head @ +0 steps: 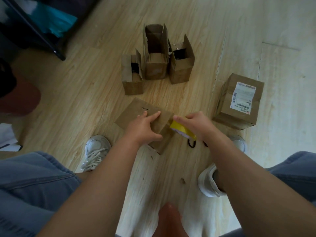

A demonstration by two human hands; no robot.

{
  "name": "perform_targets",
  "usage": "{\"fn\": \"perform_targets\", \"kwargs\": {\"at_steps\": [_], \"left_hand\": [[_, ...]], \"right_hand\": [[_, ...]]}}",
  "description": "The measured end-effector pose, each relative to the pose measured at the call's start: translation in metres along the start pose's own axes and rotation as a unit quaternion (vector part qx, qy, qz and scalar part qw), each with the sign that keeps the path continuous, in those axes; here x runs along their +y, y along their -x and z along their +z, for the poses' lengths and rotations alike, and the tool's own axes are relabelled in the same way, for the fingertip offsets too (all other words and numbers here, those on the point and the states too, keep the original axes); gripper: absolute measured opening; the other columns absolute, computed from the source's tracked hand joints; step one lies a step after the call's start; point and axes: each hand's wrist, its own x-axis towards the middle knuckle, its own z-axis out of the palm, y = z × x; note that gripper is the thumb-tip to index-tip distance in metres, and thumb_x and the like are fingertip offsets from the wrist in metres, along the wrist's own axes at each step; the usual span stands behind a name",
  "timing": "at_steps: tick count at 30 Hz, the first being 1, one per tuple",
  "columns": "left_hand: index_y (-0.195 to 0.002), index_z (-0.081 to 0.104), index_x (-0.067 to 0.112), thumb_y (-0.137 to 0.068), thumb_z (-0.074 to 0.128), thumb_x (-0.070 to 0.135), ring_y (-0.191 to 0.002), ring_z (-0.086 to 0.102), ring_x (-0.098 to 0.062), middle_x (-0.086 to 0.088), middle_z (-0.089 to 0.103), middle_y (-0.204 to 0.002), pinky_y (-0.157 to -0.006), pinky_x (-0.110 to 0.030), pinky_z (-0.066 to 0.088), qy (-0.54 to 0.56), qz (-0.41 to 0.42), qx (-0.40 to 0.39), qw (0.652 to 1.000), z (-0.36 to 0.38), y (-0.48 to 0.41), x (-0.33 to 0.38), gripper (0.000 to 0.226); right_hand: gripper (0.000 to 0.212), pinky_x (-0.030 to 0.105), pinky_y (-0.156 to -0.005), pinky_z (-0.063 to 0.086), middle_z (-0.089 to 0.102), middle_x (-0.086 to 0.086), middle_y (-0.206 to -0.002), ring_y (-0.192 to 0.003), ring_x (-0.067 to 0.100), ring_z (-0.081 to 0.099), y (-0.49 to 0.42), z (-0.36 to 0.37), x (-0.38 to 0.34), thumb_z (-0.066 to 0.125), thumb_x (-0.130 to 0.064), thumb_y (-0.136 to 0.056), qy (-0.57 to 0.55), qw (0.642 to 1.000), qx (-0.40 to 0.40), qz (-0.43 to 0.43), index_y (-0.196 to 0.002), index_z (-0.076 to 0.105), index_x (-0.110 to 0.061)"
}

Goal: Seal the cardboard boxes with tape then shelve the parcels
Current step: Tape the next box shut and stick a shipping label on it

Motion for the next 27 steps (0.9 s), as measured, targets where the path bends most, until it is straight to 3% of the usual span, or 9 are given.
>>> {"fn": "perform_targets", "kwargs": {"at_steps": [3, 6, 9, 13, 17, 19, 22, 24, 27], "left_hand": [[-0.145, 0.04, 0.048, -0.065, 0.088, 0.039, -0.125, 0.051, -0.013, 0.004, 0.048, -0.147, -0.097, -0.026, 0.043, 0.138, -0.003, 0.003, 0.99, -0.016, 0.002, -0.002, 0.094], [-0.139, 0.052, 0.042, -0.067, 0.089, 0.024, -0.098, 0.057, 0.001, 0.012, 0.058, -0.122, -0.077, -0.016, 0.044, 0.284, -0.012, -0.02, 0.958, -0.028, 0.006, -0.002, 0.083], [-0.136, 0.059, 0.03, -0.073, 0.085, 0.011, -0.111, 0.057, -0.003, 0.006, 0.057, -0.119, -0.07, -0.009, 0.044, 0.403, -0.014, -0.031, 0.914, -0.032, 0.008, -0.008, 0.071], [-0.131, 0.063, 0.021, -0.079, 0.079, 0.007, -0.103, 0.061, -0.003, 0.0, 0.063, -0.12, -0.064, -0.004, 0.046, 0.457, -0.027, 0.009, 0.889, -0.034, 0.012, -0.01, 0.057], [-0.136, 0.059, 0.025, -0.09, 0.066, 0.017, -0.114, 0.062, -0.013, 0.0, 0.064, -0.13, -0.092, -0.029, 0.051, 0.337, -0.006, 0.168, 0.926, -0.032, 0.009, -0.007, 0.047], [-0.14, 0.055, 0.029, -0.095, 0.056, 0.021, -0.12, 0.057, -0.018, 0.004, 0.06, -0.135, -0.096, -0.036, 0.048, 0.17, -0.005, 0.253, 0.952, -0.029, 0.01, -0.004, 0.045], [-0.144, 0.049, 0.022, -0.098, 0.048, 0.015, -0.128, 0.05, -0.023, 0.002, 0.053, -0.143, -0.1, -0.039, 0.043, 0.053, 0.026, 0.33, 0.942, -0.018, 0.012, -0.005, 0.046], [-0.151, 0.036, 0.018, -0.1, 0.045, 0.024, -0.139, 0.038, -0.024, -0.003, 0.042, -0.152, -0.112, -0.041, 0.032, -0.002, 0.027, 0.321, 0.947, -0.008, 0.015, -0.008, 0.053], [-0.157, -0.008, 0.018, -0.09, 0.051, 0.061, -0.151, -0.01, -0.024, -0.004, -0.008, -0.165, -0.119, -0.047, -0.01, -0.035, 0.006, 0.199, 0.979, -0.001, 0.016, -0.014, 0.1]], "right_hand": [[0.049, 0.036, -0.072, 0.049, 0.061, 0.003, -0.078, -0.074, 0.017, 0.059, 0.017, -0.017, -0.024, 0.065, -0.06, -0.087, -0.028, 0.999, 0.01, -0.035, -0.083, 0.069, -0.011], [0.04, 0.032, -0.08, 0.044, 0.064, -0.003, -0.096, -0.088, 0.012, 0.06, 0.028, -0.032, -0.038, 0.064, -0.058, -0.089, -0.071, 0.996, 0.005, -0.058, -0.103, 0.069, -0.021], [0.06, 0.032, -0.089, 0.04, 0.063, -0.004, -0.109, -0.101, 0.013, 0.058, 0.033, -0.039, -0.049, 0.066, -0.057, -0.088, -0.103, 0.991, 0.003, -0.08, -0.129, 0.063, -0.014], [0.037, 0.022, -0.078, 0.043, 0.065, -0.005, -0.103, -0.092, 0.009, 0.06, 0.034, -0.035, -0.065, 0.065, -0.049, -0.092, -0.081, 0.991, -0.023, -0.103, -0.116, 0.064, -0.021], [0.043, 0.024, -0.075, 0.047, 0.071, 0.0, -0.09, -0.084, 0.015, 0.066, 0.024, -0.025, -0.081, 0.06, -0.055, -0.094, -0.059, 0.99, -0.007, -0.128, -0.094, 0.072, -0.013], [0.053, 0.025, -0.068, 0.041, 0.058, 0.001, -0.076, -0.069, 0.013, 0.054, 0.018, -0.018, -0.09, 0.058, -0.059, -0.092, -0.046, 0.99, 0.005, -0.135, -0.085, 0.066, -0.007], [0.046, 0.021, -0.056, 0.035, 0.042, 0.0, -0.065, -0.056, 0.011, 0.039, 0.011, -0.006, -0.108, 0.06, -0.059, -0.092, -0.026, 0.989, 0.031, -0.139, -0.076, 0.055, -0.016], [0.047, 0.027, -0.058, 0.034, 0.04, 0.0, -0.062, -0.055, 0.013, 0.037, 0.006, 0.0, -0.117, 0.062, -0.058, -0.091, -0.026, 0.99, 0.048, -0.132, -0.068, 0.049, -0.019], [0.053, 0.029, -0.056, 0.03, 0.033, -0.003, -0.056, -0.05, 0.013, 0.032, 0.0, 0.004, -0.125, 0.064, -0.057, -0.09, -0.031, 0.988, 0.068, -0.133, -0.059, 0.038, -0.021]]}}
